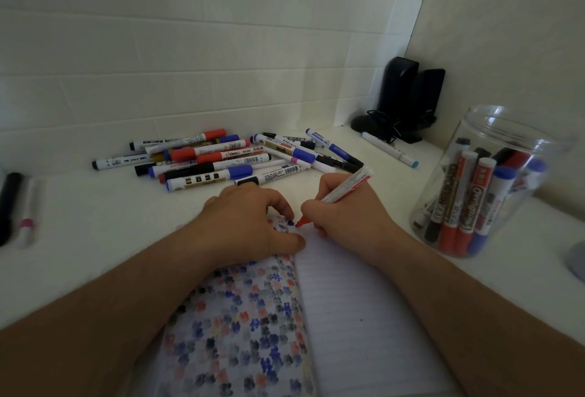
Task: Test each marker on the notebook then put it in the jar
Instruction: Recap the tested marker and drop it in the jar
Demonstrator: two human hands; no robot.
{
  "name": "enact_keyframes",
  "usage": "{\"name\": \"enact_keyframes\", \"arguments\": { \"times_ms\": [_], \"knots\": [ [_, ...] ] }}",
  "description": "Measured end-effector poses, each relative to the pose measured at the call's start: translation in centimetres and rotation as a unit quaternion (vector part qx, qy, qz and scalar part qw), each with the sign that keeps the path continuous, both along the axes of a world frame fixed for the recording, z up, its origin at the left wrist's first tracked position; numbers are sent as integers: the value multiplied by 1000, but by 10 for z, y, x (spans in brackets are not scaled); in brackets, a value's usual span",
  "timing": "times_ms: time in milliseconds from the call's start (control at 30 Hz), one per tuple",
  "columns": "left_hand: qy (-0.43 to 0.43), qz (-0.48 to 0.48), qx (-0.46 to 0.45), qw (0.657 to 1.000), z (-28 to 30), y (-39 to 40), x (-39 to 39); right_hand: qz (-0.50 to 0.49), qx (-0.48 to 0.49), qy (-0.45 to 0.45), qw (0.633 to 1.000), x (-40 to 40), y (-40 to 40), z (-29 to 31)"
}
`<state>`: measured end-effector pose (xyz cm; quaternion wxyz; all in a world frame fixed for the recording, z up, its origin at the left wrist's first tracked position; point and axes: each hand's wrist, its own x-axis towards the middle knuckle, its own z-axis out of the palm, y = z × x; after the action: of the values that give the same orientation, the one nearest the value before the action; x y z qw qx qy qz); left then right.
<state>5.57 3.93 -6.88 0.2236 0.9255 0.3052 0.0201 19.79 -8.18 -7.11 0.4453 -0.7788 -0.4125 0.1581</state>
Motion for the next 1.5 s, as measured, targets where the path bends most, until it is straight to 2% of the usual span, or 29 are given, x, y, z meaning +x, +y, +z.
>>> {"name": "enact_keyframes", "arguments": {
  "times_ms": [167, 567, 667, 767, 900, 1033, 1267, 1500],
  "knots": [
    [2, 1, -4, 1000, 1, -1, 0, -15, 33, 42, 998, 2, 0, -1],
    [-11, -1, -4, 1000, 1, -3, -3, 9, 18, 12, 1000, 1, -1, -3],
    [-30, -4, 3, 1000, 2, -6, -6, 6, 61, 64, 996, 0, -3, 2],
    [-127, -16, 12, 992, 2, -10, -10, 36, 126, 143, 981, 2, -10, 6],
    [-247, -15, -13, 969, 5, -10, -13, 91, 189, 255, 944, 5, -21, 10],
    [-328, 34, -65, 942, 8, -4, -14, 114, 198, 380, 896, 7, -30, 16],
    [-322, 19, -5, 947, 9, -4, -16, 77, 196, 387, 898, 4, -32, 21],
    [-328, -4, 15, 945, 7, -5, -16, 45, 176, 350, 919, 0, -27, 22]
  ]
}}
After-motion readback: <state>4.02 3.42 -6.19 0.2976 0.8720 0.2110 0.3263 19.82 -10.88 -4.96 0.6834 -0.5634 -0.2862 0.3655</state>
